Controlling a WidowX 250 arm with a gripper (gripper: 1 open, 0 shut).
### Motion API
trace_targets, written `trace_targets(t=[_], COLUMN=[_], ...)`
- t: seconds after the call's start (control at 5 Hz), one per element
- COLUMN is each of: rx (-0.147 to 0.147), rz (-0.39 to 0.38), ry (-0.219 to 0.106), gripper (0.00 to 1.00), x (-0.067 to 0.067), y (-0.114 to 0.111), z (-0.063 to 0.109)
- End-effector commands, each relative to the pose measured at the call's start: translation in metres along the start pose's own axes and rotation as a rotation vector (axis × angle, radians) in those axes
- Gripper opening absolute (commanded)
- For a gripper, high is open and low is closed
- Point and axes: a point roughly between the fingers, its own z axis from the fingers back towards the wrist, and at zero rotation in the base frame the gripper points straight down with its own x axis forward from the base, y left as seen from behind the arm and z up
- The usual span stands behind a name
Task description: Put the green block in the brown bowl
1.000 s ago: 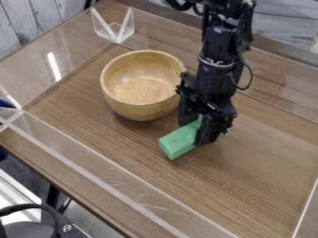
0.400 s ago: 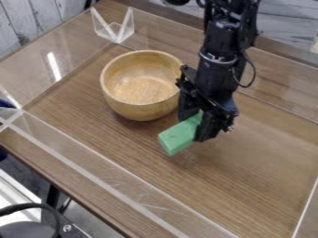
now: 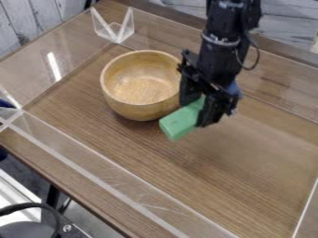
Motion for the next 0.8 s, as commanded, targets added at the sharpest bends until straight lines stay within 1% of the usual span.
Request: trace_targets(t=[0.0,0.2,0.4,0.6], rx=[0.068,0.097,0.132,0.173], rz=[0.048,0.099,0.172,0.249], ry=[-0.091,-0.098,-0.14,-0.176], gripper=[0.0,0.0,0.0,0.0], x=[-0.006,-0.014,-0.014,-0.019], y=[0.005,0.016,0.046,0.081], z=[0.041,0.052,0.058,0.063])
